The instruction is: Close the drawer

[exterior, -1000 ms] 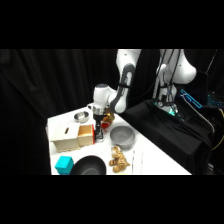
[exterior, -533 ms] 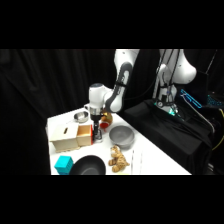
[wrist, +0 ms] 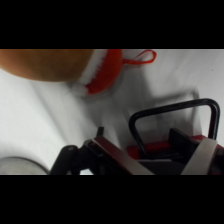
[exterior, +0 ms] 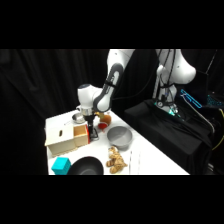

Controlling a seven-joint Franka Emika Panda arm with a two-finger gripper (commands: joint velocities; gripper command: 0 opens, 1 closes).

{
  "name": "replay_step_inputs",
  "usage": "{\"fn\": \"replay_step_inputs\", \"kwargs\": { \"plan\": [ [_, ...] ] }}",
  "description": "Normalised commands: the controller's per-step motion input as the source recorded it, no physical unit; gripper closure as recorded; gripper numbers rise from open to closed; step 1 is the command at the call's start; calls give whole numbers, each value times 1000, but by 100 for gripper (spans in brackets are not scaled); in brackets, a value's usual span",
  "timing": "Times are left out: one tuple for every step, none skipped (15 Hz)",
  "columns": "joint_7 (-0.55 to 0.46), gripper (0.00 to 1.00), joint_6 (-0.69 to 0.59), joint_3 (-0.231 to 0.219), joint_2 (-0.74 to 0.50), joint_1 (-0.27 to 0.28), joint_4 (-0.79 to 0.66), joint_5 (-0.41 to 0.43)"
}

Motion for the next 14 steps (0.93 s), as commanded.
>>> {"fn": "replay_step_inputs", "kwargs": {
  "plan": [
    [-72, 0, -187, 29, 299, -66, 649, 32],
    [-65, 0, -172, 26, 275, -57, 618, 27],
    [-62, 0, -167, 23, 245, -48, 583, 20],
    [-59, 0, -174, 18, 216, -36, 557, 8],
    [-45, 0, -190, 4, 210, -18, 550, -12],
    [-47, 0, -209, 6, 213, -14, 549, -18],
    [-54, 0, -217, 13, 220, -16, 544, -16],
    [-57, 0, -227, 21, 232, -15, 543, -17],
    [-72, 0, -269, 39, 272, -16, 583, -17],
    [-77, 0, -289, 42, 297, -11, 602, -24],
    [-85, 0, -318, 53, 329, -10, 641, -23],
    [-74, 0, -323, 46, 334, 3, 647, -31],
    [-68, 0, -339, 46, 321, 20, 658, -38],
    [-57, 0, -332, 33, 293, 36, 638, -48]
  ]
}}
